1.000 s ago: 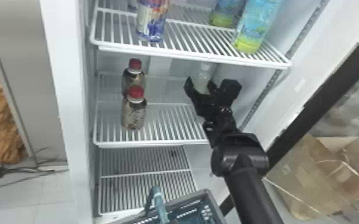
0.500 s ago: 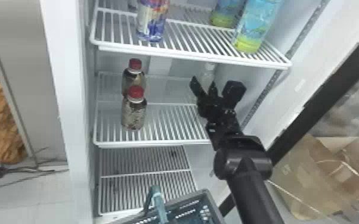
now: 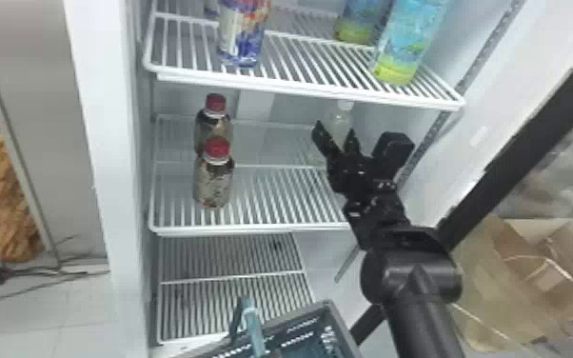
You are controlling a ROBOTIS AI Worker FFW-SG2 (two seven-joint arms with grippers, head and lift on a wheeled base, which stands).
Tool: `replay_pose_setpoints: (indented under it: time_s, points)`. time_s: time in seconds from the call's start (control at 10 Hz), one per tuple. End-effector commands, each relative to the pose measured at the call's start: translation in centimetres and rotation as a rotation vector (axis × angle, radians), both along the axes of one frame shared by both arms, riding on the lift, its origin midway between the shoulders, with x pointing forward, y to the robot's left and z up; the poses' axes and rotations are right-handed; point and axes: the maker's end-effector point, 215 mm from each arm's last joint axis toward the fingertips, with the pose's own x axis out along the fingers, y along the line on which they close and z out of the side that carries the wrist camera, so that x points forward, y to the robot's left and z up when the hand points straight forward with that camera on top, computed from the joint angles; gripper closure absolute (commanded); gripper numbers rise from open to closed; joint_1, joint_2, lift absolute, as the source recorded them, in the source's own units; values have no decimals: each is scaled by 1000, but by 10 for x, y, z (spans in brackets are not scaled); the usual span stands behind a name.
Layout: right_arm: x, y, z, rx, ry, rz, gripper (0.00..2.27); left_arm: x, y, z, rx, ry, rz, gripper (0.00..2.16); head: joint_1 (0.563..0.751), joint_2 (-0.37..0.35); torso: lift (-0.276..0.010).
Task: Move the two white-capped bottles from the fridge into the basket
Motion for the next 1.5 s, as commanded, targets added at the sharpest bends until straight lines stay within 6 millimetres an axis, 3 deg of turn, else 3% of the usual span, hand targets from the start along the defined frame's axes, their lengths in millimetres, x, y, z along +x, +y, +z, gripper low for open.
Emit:
replay_pose_setpoints:
  time_s: [0.0,0.2,0.6,0.9,1.1,1.4]
  points:
    - [-17,3,5,-4,1,9,854,0,1,0,-1,3,2,1119,695,-350,-260]
    - [-40,4,7,2,3,26,852,0,2,-1,1,2,3,1119,695,-350,-260]
    - [-86,25,29,19,-21,83,852,0,1,-1,0,3,1,1119,695,-350,-260]
    - [-123,51,39,53,-11,140,852,1,2,0,-1,3,3,1119,695,-350,-260]
    - [-144,59,26,79,42,159,852,1,2,0,-4,3,4,1119,695,-350,-260]
    - [-190,91,44,78,99,231,852,1,2,0,-1,1,6,1119,695,-350,-260]
